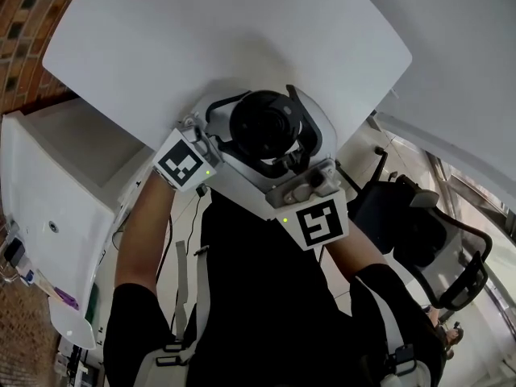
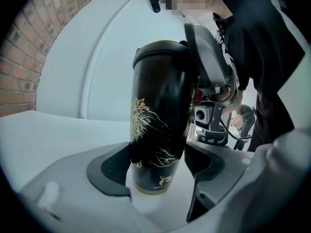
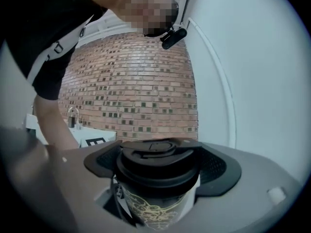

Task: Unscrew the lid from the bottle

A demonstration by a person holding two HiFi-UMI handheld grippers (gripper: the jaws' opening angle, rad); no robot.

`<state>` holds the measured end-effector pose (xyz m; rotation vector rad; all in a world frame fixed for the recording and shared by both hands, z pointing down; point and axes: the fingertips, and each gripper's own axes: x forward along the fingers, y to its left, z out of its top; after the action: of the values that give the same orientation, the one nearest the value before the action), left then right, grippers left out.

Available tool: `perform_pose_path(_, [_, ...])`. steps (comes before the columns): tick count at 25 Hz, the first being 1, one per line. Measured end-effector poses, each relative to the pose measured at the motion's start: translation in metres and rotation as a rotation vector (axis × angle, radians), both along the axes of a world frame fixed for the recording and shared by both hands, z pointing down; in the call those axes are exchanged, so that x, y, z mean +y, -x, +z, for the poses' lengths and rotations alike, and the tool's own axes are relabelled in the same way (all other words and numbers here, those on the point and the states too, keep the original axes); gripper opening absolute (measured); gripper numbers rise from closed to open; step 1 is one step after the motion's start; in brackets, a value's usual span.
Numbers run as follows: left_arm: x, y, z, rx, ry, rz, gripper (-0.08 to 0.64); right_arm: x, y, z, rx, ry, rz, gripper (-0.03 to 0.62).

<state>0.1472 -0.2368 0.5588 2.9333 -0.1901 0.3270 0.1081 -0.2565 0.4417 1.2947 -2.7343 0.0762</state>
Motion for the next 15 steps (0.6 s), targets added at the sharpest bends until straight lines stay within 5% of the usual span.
perform_pose_path(15, [0.003, 0.0, 0.0, -0.002, -0.024, 0.051, 0.348, 0.017, 0.008, -0.001, -0.036, 0.037, -0.538, 0.462])
